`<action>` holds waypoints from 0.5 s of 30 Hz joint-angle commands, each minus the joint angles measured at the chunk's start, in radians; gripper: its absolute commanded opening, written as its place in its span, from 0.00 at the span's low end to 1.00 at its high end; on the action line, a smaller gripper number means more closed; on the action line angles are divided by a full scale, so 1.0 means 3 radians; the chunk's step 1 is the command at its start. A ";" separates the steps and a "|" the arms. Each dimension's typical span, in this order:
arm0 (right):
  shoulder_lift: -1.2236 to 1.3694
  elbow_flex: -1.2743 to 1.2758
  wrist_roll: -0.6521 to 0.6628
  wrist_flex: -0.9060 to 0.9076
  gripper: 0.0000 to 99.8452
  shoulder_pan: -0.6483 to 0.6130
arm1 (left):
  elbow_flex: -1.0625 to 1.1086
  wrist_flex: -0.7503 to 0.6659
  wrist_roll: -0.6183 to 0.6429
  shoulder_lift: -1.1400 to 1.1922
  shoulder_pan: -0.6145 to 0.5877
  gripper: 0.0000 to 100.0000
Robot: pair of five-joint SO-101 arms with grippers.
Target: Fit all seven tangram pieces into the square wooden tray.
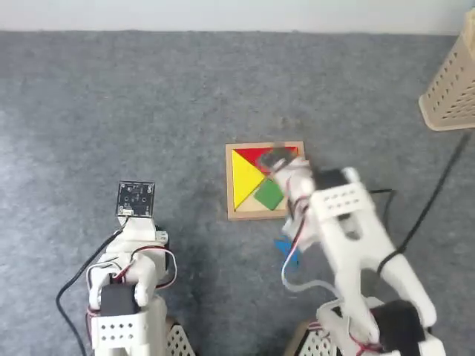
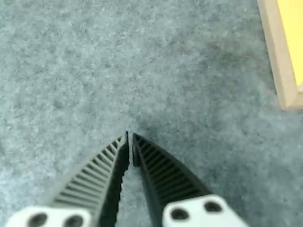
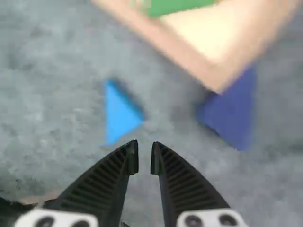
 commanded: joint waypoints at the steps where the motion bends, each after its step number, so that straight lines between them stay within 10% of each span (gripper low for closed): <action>1: -0.0320 0.0230 0.0061 -0.0274 0.07 -0.0284 | -0.0038 0.0015 0.0031 -0.0056 -0.0005 0.01; 15: -0.0396 0.0655 -0.0189 -0.0734 0.20 -0.0355 | -0.0038 0.0015 0.0031 -0.0056 -0.0005 0.01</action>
